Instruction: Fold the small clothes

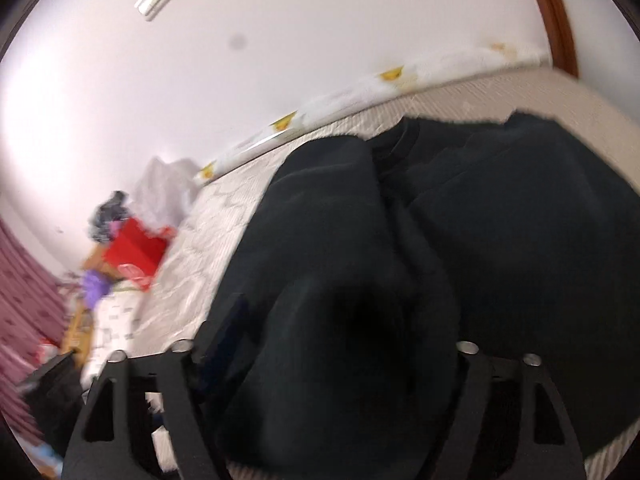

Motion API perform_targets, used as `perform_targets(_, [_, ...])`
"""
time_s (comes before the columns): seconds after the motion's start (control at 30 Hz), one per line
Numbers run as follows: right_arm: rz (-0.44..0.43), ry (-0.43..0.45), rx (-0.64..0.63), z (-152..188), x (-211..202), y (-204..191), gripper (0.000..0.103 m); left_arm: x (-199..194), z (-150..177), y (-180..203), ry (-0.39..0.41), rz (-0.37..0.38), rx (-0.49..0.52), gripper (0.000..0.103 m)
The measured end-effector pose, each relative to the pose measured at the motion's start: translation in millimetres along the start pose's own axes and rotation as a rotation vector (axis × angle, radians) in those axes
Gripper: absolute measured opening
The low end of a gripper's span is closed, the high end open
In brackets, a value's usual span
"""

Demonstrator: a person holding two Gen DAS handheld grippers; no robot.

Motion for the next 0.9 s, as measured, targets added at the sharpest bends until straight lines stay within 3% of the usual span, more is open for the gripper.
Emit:
perform_targets(0.03, [0.025, 0.014, 0.000, -4, 0, 3, 0.045, 5, -2, 3, -0.004, -0.007, 0.002, 0.076])
perform_targets(0.1, [0.022, 0.050, -0.025, -12, -6, 3, 0.025, 13, -4, 9, -0.010, -0.022, 0.007, 0.076])
perform_targets(0.23, [0.100, 0.173, -0.135, -31, -43, 10, 0.017, 20, -11, 24, -0.002, -0.067, 0.058, 0.076])
perform_targets(0.33, [0.188, 0.263, -0.166, -45, -77, 31, 0.016, 19, -16, 39, 0.040, -0.127, 0.118, 0.076])
perform_targets(0.53, [0.373, 0.326, -0.123, -60, -132, 114, 0.016, 34, -19, 73, 0.024, -0.125, 0.196, 0.076])
perform_targets(0.67, [0.419, 0.261, -0.049, -43, -145, 174, 0.016, 39, -24, 93, 0.045, -0.099, 0.204, 0.077])
perform_targets(0.77, [0.408, 0.207, -0.022, -28, -136, 194, 0.017, 43, -26, 102, 0.061, -0.125, 0.222, 0.069])
perform_targets(0.83, [0.422, 0.203, -0.010, -21, -137, 199, 0.029, 47, -26, 107, 0.047, -0.122, 0.225, 0.050])
perform_targets(0.87, [0.441, 0.225, -0.011, -20, -142, 200, 0.037, 46, -27, 108, 0.045, -0.112, 0.220, 0.046])
perform_targets(0.9, [0.474, 0.248, -0.008, -18, -149, 203, 0.053, 45, -28, 108, 0.052, -0.117, 0.219, 0.043])
Point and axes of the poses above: each gripper's, at about its wrist camera, not at the fingertips, and x roughly the way its jaws point, y to its right, z to its underside, the point moved 9 cm from there along x, roughly the way its jaws point, and after that the axes turned 7 degrees about -z, right-handed, at the moved point
